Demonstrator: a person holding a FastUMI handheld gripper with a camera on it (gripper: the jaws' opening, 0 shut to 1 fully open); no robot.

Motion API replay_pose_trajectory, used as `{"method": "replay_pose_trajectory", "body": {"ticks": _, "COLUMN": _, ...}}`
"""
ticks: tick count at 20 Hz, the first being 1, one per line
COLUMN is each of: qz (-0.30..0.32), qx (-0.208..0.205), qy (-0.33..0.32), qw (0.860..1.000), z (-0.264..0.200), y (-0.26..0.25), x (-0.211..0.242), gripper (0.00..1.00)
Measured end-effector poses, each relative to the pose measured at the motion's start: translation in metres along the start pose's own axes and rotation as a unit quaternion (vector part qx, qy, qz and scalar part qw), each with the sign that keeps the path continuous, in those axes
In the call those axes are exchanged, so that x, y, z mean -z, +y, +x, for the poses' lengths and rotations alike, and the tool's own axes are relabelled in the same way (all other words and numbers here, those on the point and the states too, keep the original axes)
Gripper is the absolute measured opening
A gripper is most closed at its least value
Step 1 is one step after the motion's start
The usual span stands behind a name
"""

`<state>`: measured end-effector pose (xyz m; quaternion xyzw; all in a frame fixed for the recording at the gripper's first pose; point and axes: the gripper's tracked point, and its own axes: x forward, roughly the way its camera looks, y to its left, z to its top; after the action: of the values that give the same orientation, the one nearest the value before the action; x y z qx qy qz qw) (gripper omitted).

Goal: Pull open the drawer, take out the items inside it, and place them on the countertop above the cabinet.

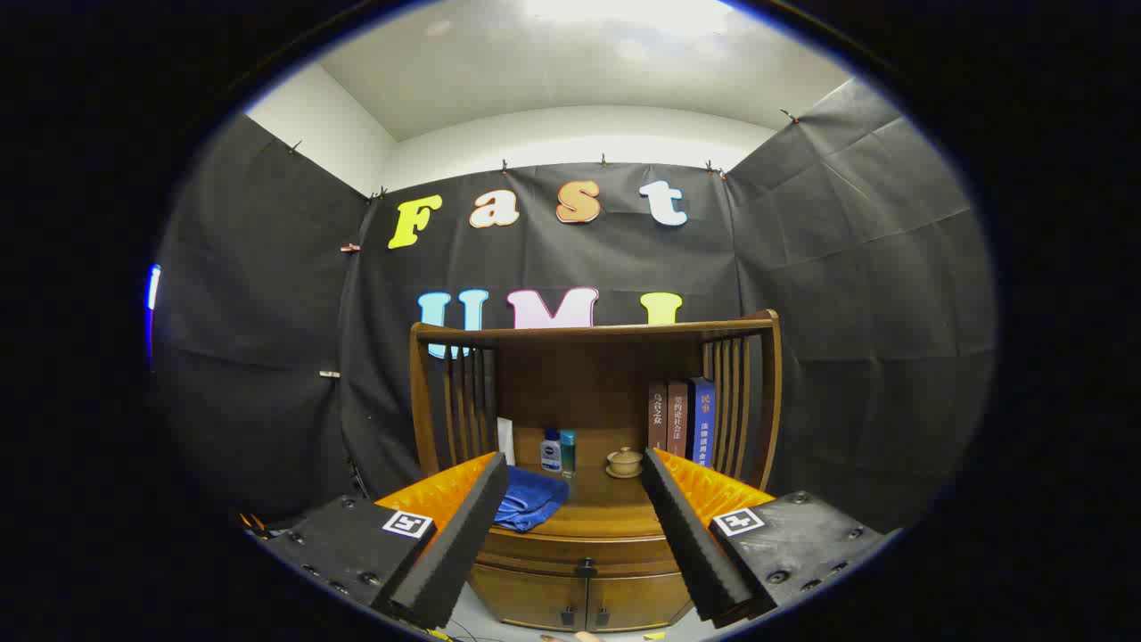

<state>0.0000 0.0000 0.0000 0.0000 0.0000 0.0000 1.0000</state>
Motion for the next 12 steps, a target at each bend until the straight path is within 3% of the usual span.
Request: {"method": "replay_pose_trajectory", "body": {"ticks": 12, "qz": 0.016, "qx": 0.008, "qy": -0.008, "qw": 1.0, "z": 0.004, "y": -0.0026, "x": 0.0025, "gripper": 0.98}}
